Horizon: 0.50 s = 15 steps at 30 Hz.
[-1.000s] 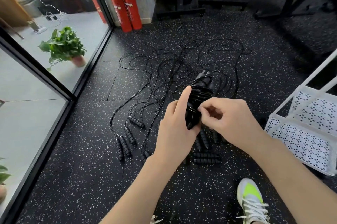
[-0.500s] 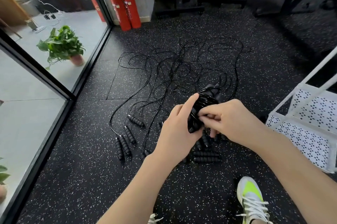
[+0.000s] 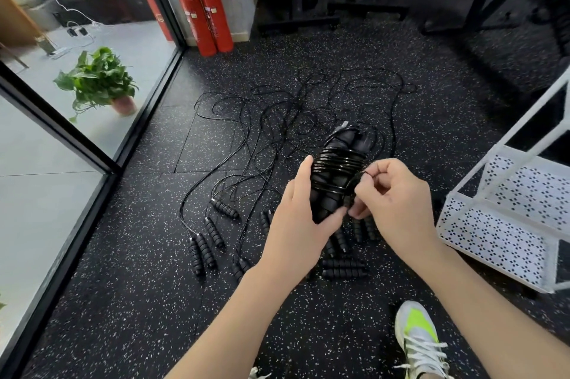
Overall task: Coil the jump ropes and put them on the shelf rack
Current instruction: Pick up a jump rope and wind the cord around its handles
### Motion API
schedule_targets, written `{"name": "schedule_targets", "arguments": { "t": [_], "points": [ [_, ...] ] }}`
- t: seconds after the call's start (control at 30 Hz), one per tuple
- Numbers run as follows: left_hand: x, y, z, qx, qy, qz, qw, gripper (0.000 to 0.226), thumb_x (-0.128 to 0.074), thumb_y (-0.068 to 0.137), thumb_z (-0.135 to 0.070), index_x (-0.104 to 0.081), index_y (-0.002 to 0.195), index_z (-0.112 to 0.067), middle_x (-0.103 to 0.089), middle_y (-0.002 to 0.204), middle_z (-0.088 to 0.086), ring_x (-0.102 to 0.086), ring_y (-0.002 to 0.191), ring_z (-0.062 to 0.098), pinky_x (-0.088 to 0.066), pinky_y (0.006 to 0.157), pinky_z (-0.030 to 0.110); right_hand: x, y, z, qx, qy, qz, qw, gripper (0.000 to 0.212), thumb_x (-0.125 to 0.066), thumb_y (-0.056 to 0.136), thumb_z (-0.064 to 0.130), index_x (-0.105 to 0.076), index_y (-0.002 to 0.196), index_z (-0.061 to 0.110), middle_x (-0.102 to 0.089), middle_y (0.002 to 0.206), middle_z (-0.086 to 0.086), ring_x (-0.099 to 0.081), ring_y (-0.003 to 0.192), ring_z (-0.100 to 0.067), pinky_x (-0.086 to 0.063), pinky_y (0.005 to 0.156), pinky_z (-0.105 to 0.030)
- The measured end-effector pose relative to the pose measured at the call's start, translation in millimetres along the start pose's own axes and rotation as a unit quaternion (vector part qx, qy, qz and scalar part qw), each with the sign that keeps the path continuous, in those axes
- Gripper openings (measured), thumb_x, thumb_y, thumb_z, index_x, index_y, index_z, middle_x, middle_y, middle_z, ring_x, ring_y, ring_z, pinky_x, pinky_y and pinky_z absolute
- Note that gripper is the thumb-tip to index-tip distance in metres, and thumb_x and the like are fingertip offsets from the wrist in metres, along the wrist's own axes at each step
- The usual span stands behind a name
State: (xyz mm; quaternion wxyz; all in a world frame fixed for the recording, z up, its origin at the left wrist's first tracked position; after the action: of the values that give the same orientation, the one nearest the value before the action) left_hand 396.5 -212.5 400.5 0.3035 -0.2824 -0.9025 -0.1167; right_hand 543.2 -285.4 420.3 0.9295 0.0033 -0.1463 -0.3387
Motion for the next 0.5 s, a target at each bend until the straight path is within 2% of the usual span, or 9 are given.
{"name": "schedule_targets", "arguments": {
  "t": [0.07,0.1,0.2,0.27,0.33,0.4,0.47,0.5],
  "points": [
    [2.2,0.9,0.7,0.01,-0.032,-0.013,0.999,0.092,-0.076,0.088,-0.042,-0.017,0.159,-0.043,-0.046,0.15,-0.019,-0.044,0.13,-0.003,-0.041,0.109,0.023,3.1,1.6,-1.1,-0.029,0.048,-0.011,0.998,0.007,-0.056,0.096,0.005,-0.058,0.092,0.01,-0.069,0.061,-0.008,-0.07,0.054,-0.024,-0.057,0.054,-0.03],
    [2.7,0.4,1.1,0.013,-0.045,-0.018,0.999,0.091,-0.077,0.087,-0.041,-0.02,0.159,-0.042,-0.051,0.148,-0.017,-0.048,0.132,0.001,-0.043,0.112,0.032,4.0,2.2,-1.9,-0.04,0.073,-0.013,0.996,0.007,-0.055,0.097,0.005,-0.058,0.092,0.009,-0.067,0.06,-0.009,-0.069,0.054,-0.026,-0.057,0.054,-0.032],
    [1.6,-1.8,1.9,0.014,-0.064,-0.03,0.997,0.088,-0.079,0.086,-0.038,-0.026,0.156,-0.043,-0.056,0.141,-0.02,-0.051,0.131,0.002,-0.044,0.112,0.037,3.2,3.5,-3.0,-0.027,0.076,0.007,0.997,0.007,-0.056,0.098,0.005,-0.058,0.093,0.01,-0.064,0.058,-0.006,-0.065,0.053,-0.025,-0.057,0.058,-0.039],
    [1.1,-3.9,0.7,0.011,-0.075,-0.039,0.996,0.086,-0.081,0.085,-0.035,-0.029,0.153,-0.045,-0.056,0.14,-0.024,-0.05,0.131,-0.001,-0.043,0.112,0.035,1.0,3.1,-1.8,0.0,0.044,0.024,0.999,0.009,-0.059,0.097,0.007,-0.06,0.092,0.015,-0.064,0.059,-0.005,-0.061,0.053,-0.022,-0.056,0.06,-0.041],
    [0.9,-4.6,-1.1,0.008,-0.085,-0.049,0.995,0.083,-0.083,0.084,-0.03,-0.034,0.149,-0.047,-0.057,0.135,-0.027,-0.051,0.128,-0.004,-0.044,0.11,0.029,0.0,1.7,0.7,0.014,0.058,0.037,0.998,0.013,-0.062,0.096,0.009,-0.06,0.09,0.02,-0.061,0.063,-0.002,-0.059,0.054,-0.022,-0.054,0.06,-0.042],
    [1.3,-4.4,-2.6,0.01,-0.094,-0.058,0.994,0.077,-0.083,0.084,-0.027,-0.039,0.144,-0.049,-0.061,0.127,-0.03,-0.054,0.122,-0.007,-0.045,0.102,0.018,0.3,0.9,2.7,0.024,0.069,0.064,0.995,0.014,-0.069,0.093,0.015,-0.059,0.089,0.024,-0.058,0.069,0.002,-0.057,0.059,-0.021,-0.052,0.059,-0.041],
    [2.2,-4.5,-4.4,0.011,-0.094,-0.059,0.994,0.074,-0.083,0.084,-0.025,-0.04,0.133,-0.061,-0.062,0.117,-0.035,-0.058,0.114,-0.01,-0.043,0.093,0.008,2.4,1.0,4.0,0.047,0.034,0.08,0.995,0.018,-0.076,0.089,0.026,-0.058,0.087,0.024,-0.057,0.072,0.004,-0.054,0.065,-0.02,-0.05,0.064,-0.041],
    [2.0,-4.6,-4.9,0.014,-0.093,-0.053,0.994,0.073,-0.082,0.084,-0.024,-0.04,0.128,-0.063,-0.063,0.114,-0.036,-0.059,0.11,-0.01,-0.043,0.089,0.006,3.9,1.9,3.7,0.065,0.0,0.076,0.995,0.021,-0.076,0.087,0.03,-0.057,0.086,0.023,-0.057,0.073,0.003,-0.054,0.067,-0.02,-0.048,0.065,-0.037]
  ]
}}
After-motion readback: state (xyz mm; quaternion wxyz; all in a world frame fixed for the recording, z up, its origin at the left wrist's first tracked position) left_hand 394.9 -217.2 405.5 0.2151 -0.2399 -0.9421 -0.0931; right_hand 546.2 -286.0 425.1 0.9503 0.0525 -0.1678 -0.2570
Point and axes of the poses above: each hand's wrist, its own y-axis towards the middle knuckle, its own x-axis out of the back of the hand, z = x × y, the point moved 3 cm from there along y, towards the middle knuckle
